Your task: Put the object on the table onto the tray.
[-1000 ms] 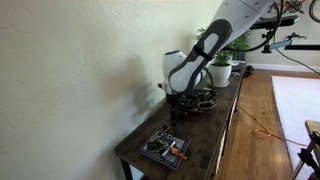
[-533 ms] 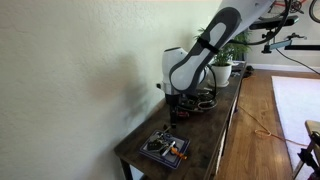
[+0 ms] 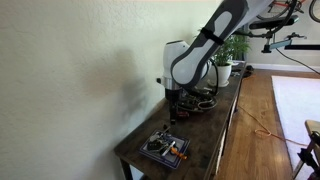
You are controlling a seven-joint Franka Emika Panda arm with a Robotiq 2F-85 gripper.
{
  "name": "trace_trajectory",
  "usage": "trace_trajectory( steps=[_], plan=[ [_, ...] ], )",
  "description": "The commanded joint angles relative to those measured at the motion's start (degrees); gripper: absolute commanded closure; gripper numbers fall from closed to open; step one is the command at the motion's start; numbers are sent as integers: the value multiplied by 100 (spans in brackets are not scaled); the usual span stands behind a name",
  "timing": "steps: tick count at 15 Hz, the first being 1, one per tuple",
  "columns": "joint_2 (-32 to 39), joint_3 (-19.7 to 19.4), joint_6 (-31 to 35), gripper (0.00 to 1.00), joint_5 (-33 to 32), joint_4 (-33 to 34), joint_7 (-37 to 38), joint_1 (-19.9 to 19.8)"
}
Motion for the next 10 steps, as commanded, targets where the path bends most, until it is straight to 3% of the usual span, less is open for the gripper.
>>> trace_trajectory(
  steps=[1, 10],
  plan=[
    [-189, -80, 193, 0, -21, -91, -97, -62],
    [179, -274, 55, 0, -4, 338, -91, -157]
  ],
)
